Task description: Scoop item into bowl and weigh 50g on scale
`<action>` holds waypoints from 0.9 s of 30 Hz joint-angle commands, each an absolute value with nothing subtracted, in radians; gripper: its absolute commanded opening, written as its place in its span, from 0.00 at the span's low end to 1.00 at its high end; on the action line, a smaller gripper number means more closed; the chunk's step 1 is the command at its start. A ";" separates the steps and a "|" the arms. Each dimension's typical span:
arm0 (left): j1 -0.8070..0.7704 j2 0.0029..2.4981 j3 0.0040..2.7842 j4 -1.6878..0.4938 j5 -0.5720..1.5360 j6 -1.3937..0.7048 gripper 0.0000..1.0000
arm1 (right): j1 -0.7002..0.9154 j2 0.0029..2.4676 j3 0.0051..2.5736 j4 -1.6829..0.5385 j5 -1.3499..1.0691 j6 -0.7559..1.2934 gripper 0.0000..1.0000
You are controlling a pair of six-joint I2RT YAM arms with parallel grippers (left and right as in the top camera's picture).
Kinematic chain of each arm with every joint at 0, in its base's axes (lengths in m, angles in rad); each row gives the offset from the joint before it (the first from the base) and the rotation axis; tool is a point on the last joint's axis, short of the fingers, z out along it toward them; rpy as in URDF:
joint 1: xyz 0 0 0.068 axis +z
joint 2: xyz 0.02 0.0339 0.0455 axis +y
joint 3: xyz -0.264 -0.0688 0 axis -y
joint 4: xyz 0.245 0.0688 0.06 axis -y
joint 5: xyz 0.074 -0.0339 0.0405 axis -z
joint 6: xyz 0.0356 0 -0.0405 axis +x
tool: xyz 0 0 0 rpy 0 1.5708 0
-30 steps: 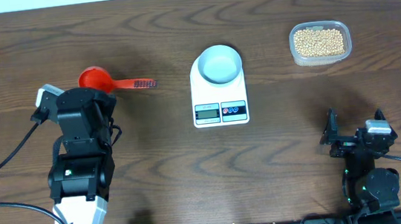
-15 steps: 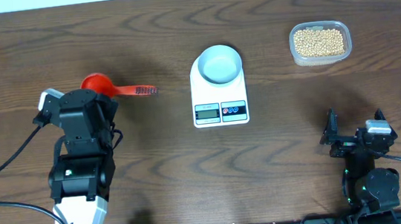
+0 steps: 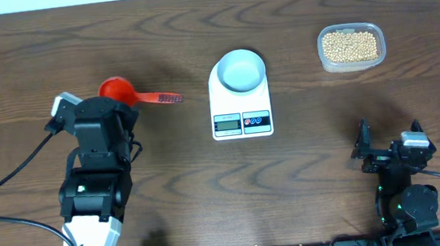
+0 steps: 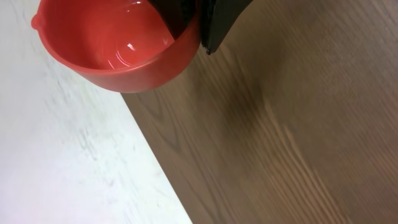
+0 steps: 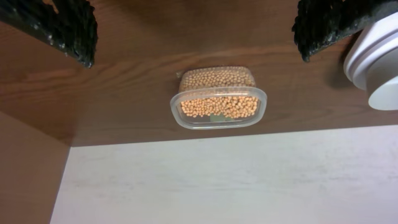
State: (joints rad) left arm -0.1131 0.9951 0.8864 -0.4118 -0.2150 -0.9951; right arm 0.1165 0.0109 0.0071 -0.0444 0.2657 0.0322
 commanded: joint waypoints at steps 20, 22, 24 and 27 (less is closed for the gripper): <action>-0.299 0.999 0.955 -0.669 -0.175 -1.173 0.07 | 0.121 0.005 0.006 -0.048 0.278 0.017 0.99; -0.319 0.999 0.955 -0.696 -0.175 -1.196 0.07 | 0.121 0.005 0.006 -0.048 0.278 0.017 0.99; -0.339 0.999 0.955 -0.721 -0.175 -1.211 0.07 | 0.121 0.005 0.006 -0.048 0.278 0.017 0.99; -0.361 0.999 0.955 -0.750 -0.173 -1.242 0.07 | 0.121 0.005 0.006 -0.048 0.279 0.017 0.99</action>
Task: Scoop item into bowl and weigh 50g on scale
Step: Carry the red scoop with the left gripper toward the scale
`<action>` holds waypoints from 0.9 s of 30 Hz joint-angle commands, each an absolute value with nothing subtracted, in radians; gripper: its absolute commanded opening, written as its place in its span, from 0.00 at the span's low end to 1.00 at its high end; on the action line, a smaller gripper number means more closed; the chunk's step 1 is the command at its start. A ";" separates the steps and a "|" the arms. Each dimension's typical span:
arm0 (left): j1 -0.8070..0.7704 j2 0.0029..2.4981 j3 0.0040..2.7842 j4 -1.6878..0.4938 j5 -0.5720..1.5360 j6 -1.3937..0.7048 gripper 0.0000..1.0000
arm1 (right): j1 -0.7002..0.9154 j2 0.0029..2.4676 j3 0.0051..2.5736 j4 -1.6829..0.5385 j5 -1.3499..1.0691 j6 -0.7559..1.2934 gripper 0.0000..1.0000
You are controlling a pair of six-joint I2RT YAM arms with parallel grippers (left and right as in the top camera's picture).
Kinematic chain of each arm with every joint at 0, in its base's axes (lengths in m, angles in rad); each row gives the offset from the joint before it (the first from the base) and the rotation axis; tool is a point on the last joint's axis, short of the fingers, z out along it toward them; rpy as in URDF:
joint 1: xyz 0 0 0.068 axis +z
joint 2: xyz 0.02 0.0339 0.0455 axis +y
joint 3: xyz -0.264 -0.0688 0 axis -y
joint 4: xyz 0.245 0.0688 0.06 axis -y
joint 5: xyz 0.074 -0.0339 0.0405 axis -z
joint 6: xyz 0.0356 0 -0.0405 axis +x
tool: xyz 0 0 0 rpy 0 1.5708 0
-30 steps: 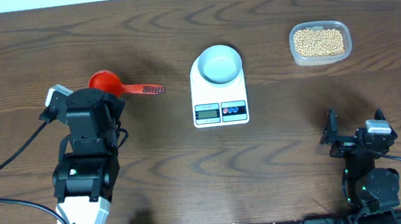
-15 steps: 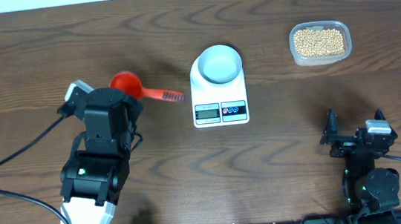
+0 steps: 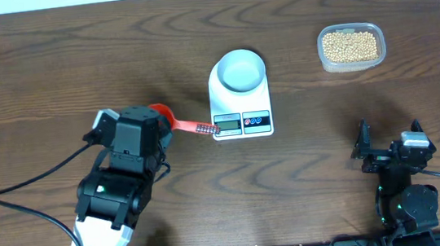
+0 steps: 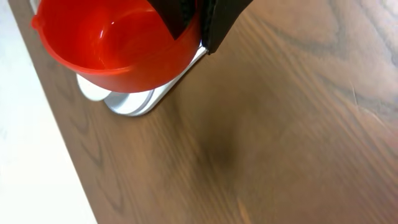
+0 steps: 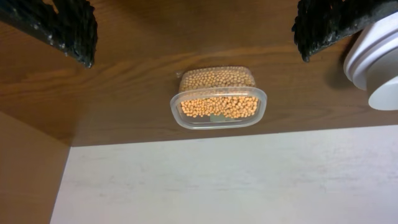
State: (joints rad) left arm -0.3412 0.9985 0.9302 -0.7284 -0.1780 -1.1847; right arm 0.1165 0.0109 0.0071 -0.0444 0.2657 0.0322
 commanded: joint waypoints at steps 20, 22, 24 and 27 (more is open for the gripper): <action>-0.366 1.122 1.021 -0.712 -0.127 -1.250 0.07 | 0.121 0.005 0.006 -0.048 0.278 0.017 0.99; -0.365 1.122 1.021 -0.690 -0.144 -1.251 0.07 | 0.121 0.005 0.006 -0.048 0.278 0.017 0.99; -0.365 1.122 1.021 -0.668 -0.162 -1.250 0.07 | 0.121 0.005 0.006 -0.048 0.279 0.017 0.99; -0.365 1.122 1.021 -0.635 -0.191 -1.235 0.07 | 0.121 0.005 0.006 -0.048 0.278 0.017 0.99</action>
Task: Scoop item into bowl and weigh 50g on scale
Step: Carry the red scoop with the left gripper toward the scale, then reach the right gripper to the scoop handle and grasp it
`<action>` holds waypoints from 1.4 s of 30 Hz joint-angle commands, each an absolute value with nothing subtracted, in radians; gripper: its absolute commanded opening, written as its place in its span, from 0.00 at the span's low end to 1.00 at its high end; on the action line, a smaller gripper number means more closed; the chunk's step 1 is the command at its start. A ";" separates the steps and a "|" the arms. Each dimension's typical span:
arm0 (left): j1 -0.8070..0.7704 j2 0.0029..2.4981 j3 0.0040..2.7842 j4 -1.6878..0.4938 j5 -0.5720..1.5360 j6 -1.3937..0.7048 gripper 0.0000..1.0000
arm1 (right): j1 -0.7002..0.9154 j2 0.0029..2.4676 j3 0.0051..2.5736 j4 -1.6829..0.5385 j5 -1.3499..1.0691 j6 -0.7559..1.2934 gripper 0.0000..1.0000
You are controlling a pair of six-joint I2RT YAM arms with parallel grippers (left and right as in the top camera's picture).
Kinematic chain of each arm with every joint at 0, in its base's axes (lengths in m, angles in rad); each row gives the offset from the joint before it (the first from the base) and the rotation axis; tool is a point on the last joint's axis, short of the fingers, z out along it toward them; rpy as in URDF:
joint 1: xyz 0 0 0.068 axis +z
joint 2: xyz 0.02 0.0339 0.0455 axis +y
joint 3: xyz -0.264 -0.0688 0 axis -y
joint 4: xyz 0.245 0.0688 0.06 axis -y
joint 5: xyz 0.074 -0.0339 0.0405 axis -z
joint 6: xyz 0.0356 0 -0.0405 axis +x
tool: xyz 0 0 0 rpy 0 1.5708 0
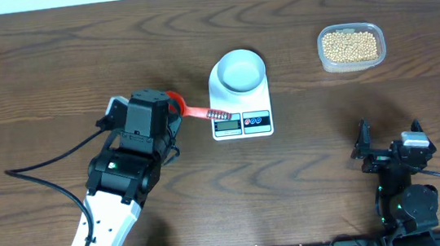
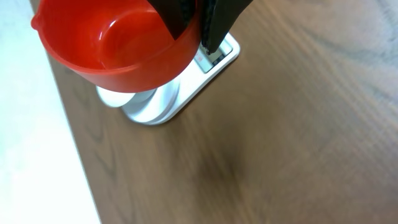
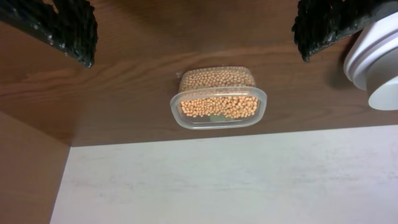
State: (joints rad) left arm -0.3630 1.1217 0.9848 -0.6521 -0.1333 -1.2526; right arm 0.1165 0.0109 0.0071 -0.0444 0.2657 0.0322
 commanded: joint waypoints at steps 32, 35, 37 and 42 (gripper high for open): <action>-0.363 1.122 1.021 -0.540 -0.274 -1.178 0.07 | 0.121 0.036 0.017 0.228 0.071 0.086 0.99; -0.363 1.122 1.021 -0.540 -0.274 -1.179 0.07 | 0.121 0.083 0.045 0.224 0.057 0.128 0.99; -0.363 1.122 1.021 -0.540 -0.273 -1.179 0.07 | 0.121 0.129 0.070 0.216 0.036 0.153 0.99; -0.363 1.122 1.021 -0.539 -0.230 -1.179 0.07 | 0.121 0.306 0.210 0.105 -0.025 0.228 0.99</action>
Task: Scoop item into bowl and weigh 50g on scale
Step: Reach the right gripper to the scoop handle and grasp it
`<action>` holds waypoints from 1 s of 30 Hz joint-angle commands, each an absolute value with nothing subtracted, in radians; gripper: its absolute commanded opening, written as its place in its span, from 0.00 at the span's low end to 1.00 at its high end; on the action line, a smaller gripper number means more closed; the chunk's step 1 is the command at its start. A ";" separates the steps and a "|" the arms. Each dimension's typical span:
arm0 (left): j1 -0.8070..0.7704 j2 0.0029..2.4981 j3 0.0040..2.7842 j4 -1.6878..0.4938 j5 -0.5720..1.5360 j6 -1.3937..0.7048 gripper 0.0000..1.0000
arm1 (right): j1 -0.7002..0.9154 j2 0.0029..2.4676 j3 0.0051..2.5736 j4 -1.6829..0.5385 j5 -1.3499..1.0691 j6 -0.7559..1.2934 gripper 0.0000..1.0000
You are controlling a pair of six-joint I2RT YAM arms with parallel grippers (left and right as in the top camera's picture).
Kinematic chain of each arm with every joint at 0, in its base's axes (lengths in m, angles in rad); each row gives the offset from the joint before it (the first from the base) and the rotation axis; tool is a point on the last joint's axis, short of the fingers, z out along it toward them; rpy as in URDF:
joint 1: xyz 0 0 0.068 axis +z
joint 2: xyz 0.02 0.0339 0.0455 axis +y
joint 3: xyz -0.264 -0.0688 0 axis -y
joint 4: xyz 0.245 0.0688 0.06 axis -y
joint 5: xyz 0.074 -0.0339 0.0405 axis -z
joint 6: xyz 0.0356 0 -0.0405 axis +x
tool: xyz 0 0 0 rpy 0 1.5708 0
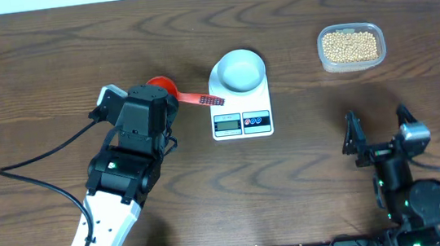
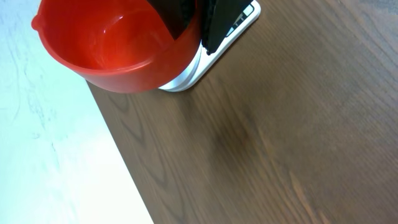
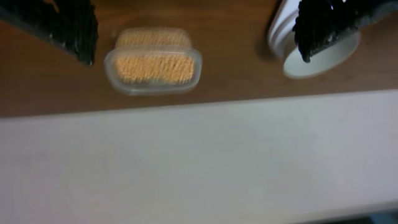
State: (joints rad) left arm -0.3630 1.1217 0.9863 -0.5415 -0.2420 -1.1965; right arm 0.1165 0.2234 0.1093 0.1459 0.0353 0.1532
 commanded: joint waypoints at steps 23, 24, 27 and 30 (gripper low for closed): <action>-0.380 1.123 1.021 -0.532 -0.056 -1.184 0.07 | 0.121 0.745 0.546 -0.020 -0.714 0.294 0.99; -0.385 1.123 1.021 -0.528 -0.056 -1.184 0.07 | 0.121 0.748 0.546 0.006 -0.714 0.311 0.99; -0.396 1.124 1.021 -0.502 -0.056 -1.184 0.07 | 0.123 0.768 0.546 0.072 -0.719 0.400 0.99; -0.411 1.124 1.021 -0.460 -0.054 -1.196 0.07 | 0.140 0.806 0.546 0.127 -0.738 0.487 0.99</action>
